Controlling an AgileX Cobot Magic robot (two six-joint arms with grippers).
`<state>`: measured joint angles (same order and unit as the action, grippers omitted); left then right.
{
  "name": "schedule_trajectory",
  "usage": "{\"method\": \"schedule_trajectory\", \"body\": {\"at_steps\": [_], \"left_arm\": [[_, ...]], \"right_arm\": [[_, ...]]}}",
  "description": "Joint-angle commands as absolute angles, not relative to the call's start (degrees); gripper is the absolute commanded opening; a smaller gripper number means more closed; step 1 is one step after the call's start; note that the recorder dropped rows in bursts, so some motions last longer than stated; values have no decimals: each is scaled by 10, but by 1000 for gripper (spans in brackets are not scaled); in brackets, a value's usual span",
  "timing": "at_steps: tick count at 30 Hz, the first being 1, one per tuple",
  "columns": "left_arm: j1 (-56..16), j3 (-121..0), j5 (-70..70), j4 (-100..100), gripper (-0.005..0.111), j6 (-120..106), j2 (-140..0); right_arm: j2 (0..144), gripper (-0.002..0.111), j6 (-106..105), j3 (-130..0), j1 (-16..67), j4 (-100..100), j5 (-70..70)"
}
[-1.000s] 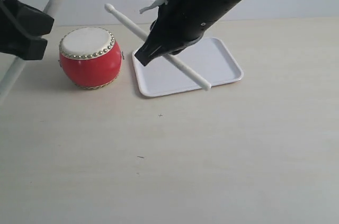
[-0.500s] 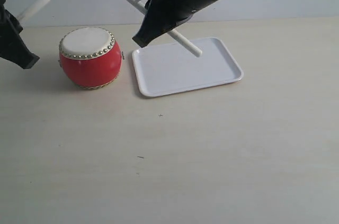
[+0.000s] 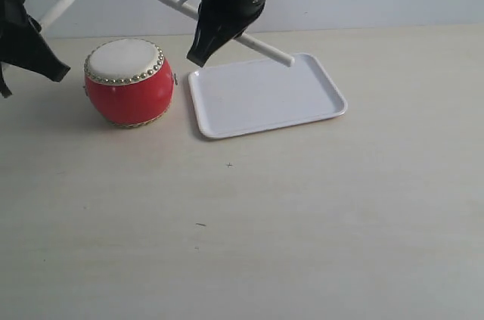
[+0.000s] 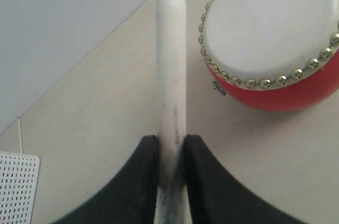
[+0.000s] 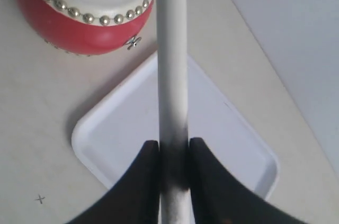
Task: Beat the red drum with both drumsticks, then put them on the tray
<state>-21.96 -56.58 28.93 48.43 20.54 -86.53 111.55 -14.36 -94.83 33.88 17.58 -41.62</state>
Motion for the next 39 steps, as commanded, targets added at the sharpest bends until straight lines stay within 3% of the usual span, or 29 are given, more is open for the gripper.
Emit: {"method": "schedule_trajectory", "body": {"at_steps": [1,16,39], "left_arm": [[-217,-575,283,505,0,185,-880],[-217,-575,324,597,0,106,-929],[-217,-575,298,613,0,125,-958]], "right_arm": [[1122,0,-148,-954,370,236,-415],[1218,0,28,-971,413,508,-436],[1220,0,16,-971,413,494,-421]]}}
